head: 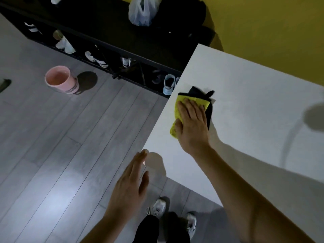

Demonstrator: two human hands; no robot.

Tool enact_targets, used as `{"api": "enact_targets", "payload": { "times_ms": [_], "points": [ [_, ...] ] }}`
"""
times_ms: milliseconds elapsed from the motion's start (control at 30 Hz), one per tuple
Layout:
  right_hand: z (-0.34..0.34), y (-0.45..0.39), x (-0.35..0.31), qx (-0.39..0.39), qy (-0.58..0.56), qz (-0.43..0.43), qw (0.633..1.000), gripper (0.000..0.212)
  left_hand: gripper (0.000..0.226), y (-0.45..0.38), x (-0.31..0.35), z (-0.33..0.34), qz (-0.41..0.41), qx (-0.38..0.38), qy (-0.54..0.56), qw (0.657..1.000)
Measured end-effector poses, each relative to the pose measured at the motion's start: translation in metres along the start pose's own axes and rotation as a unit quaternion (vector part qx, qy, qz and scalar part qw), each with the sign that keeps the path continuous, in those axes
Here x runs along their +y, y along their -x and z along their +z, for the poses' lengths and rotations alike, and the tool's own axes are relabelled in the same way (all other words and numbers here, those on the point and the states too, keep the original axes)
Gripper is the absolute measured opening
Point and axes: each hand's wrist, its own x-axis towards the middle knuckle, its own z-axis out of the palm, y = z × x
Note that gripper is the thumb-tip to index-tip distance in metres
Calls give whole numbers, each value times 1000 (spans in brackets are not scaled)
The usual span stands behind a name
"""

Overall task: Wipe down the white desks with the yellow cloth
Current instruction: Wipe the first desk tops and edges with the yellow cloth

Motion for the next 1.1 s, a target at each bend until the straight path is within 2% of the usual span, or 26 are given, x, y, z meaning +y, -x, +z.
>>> {"api": "enact_targets", "payload": {
  "times_ms": [100, 167, 233, 300, 367, 467, 600, 767, 900, 967, 1100],
  "points": [
    [5, 38, -27, -57, 1, -95, 994, 60, 59, 3, 3, -5, 7, -12, 24, 1000],
    [12, 63, -48, -95, -6, -136, 986, 59, 60, 5, 4, -7, -24, -17, 40, 999],
    [16, 78, -58, -101, -15, -160, 982, 58, 60, 4, 8, -8, -48, -8, 36, 998],
    [15, 78, -57, -92, -11, -166, 982, 57, 60, 3, 15, -4, -30, 0, 6, 1000],
    [13, 76, -58, -80, -12, -148, 986, 55, 56, 5, 20, 3, 11, 12, -58, 998],
    [9, 89, -61, -49, -51, -67, 995, 55, 54, 7, 25, 10, 41, 24, -109, 993],
    [-6, 133, -28, 15, -63, 40, 997, 56, 55, -6, 36, 20, 111, -3, -108, 988],
    [-43, 194, 48, 68, -40, 168, 983, 57, 55, -21, 38, 27, 103, -31, -122, 987],
    [-41, 195, 50, 106, -19, 265, 958, 56, 56, -19, 26, 23, 110, -51, -49, 991],
    [-33, 175, 36, 106, -14, 252, 962, 56, 62, -20, 25, 22, 76, -59, -11, 995],
    [-13, 113, -5, 46, -40, 131, 990, 55, 68, -22, 28, 18, 46, -54, 4, 997]
  ]
}}
